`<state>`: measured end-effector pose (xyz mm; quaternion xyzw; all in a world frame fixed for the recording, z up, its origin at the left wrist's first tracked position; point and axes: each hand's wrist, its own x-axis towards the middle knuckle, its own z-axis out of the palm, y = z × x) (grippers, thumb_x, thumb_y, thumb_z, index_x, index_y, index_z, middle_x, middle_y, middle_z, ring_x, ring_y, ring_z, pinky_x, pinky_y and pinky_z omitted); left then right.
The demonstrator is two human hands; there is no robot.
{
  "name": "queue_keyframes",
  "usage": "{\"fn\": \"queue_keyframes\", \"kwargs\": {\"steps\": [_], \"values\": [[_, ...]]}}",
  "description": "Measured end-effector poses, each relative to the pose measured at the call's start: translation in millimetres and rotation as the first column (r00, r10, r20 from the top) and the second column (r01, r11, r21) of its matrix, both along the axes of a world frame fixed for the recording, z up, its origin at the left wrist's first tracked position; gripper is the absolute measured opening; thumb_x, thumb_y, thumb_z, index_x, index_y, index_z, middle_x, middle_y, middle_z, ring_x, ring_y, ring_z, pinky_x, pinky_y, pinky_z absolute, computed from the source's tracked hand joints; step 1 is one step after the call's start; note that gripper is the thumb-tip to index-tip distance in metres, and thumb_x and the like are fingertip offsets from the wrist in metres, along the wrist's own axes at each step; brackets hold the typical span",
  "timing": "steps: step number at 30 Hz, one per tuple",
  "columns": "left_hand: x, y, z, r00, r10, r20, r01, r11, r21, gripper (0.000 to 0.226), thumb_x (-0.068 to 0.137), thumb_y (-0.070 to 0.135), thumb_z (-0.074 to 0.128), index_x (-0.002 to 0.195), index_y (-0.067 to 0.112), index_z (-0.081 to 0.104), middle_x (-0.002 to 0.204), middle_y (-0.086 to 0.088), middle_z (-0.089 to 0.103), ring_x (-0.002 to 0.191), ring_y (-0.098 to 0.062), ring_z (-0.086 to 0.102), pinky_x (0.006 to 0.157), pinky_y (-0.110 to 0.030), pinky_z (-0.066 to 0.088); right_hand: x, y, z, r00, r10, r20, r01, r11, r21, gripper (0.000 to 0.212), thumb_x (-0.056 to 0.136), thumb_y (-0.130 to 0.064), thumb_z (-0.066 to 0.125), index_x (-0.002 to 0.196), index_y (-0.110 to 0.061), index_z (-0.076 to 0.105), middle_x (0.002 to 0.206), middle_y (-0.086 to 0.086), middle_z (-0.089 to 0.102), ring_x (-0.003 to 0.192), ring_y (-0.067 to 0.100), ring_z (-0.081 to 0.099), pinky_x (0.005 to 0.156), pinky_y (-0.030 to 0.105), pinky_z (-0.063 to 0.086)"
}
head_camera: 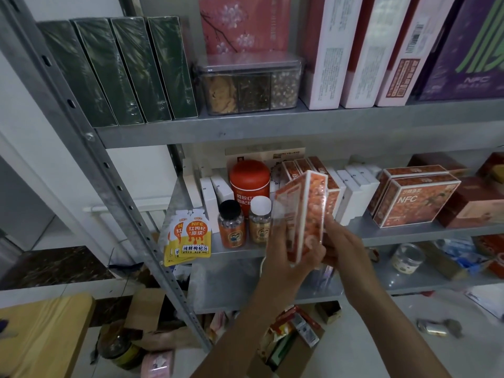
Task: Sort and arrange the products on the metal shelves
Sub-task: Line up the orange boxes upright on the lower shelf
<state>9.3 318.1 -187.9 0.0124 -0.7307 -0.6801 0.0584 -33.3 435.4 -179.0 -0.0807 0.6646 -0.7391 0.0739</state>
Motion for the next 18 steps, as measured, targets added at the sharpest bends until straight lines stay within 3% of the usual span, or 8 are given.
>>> {"fn": "queue_keyframes", "kwargs": {"steps": [3,6,8,10,13,15,18], "values": [[-4,-4,0,0.998,-0.002,0.057,-0.005,0.992,0.126,0.101,0.058,0.050,0.077,0.143,0.016,0.036,0.135,-0.008,0.057,0.120,-0.023,0.059,0.101,-0.047,0.049,3,-3,-1,1.000,0.004,-0.013,-0.003,0.999,0.038,0.029,0.089,-0.050,0.045,0.098,-0.033,0.068,0.089,-0.013,0.076,0.086,0.007,0.072,0.064,0.014,0.054],[-3,-16,-6,0.996,0.043,0.077,-0.051,0.993,0.107,0.074,0.057,0.044,0.077,0.125,0.026,0.052,0.114,0.003,0.069,0.105,-0.015,0.066,0.091,-0.033,0.056,2,-1,2,0.998,0.067,-0.019,-0.067,0.998,0.010,0.029,0.090,-0.044,0.045,0.102,-0.031,0.068,0.095,-0.008,0.076,0.088,0.010,0.073,0.066,0.016,0.055],[-2,-29,-9,0.990,0.081,0.111,-0.103,0.974,0.202,0.061,0.049,0.049,0.075,0.105,0.027,0.062,0.095,0.007,0.074,0.093,-0.012,0.070,0.080,-0.026,0.057,-3,3,2,0.997,0.069,-0.021,-0.070,0.997,-0.017,0.023,0.094,-0.032,0.050,0.104,-0.023,0.069,0.100,0.000,0.076,0.091,0.016,0.073,0.065,0.018,0.055],[-1,-41,-9,0.993,0.043,0.113,-0.085,0.913,0.398,0.057,0.052,0.044,0.075,0.104,0.023,0.065,0.098,-0.001,0.075,0.097,-0.023,0.070,0.084,-0.037,0.057,-12,8,-3,0.998,-0.056,-0.012,0.057,0.998,0.019,0.017,0.094,-0.017,0.059,0.108,-0.025,0.065,0.109,-0.003,0.071,0.101,0.016,0.068,0.067,0.018,0.053],[0,-54,-4,0.992,-0.068,0.108,-0.026,0.722,0.691,0.060,0.064,0.031,0.071,0.119,0.010,0.057,0.104,-0.013,0.073,0.094,-0.027,0.071,0.074,-0.043,0.060,-31,18,-8,0.983,-0.179,0.034,0.177,0.983,0.041,0.049,0.085,-0.015,0.071,0.129,-0.028,0.052,0.126,-0.008,0.058,0.116,0.011,0.057,0.078,0.024,0.046],[0,-60,-2,0.984,-0.123,0.128,-0.018,0.649,0.761,0.052,0.072,0.029,0.065,0.118,0.007,0.056,0.101,-0.016,0.073,0.087,-0.027,0.072,0.067,-0.043,0.060,-42,27,-9,0.985,-0.091,0.146,0.104,0.991,-0.087,0.069,0.077,-0.021,0.074,0.139,-0.032,0.046,0.130,-0.003,0.058,0.111,0.015,0.063,0.079,0.029,0.051],[-2,-67,-5,0.974,-0.169,0.150,-0.015,0.614,0.789,0.047,0.075,0.031,0.064,0.115,0.006,0.058,0.099,-0.017,0.072,0.084,-0.028,0.071,0.066,-0.046,0.059,-51,37,-11,0.963,0.150,0.225,-0.097,0.968,-0.230,0.067,0.078,-0.024,0.070,0.141,-0.030,0.047,0.125,0.008,0.066,0.107,0.027,0.068,0.084,0.044,0.057]]}}
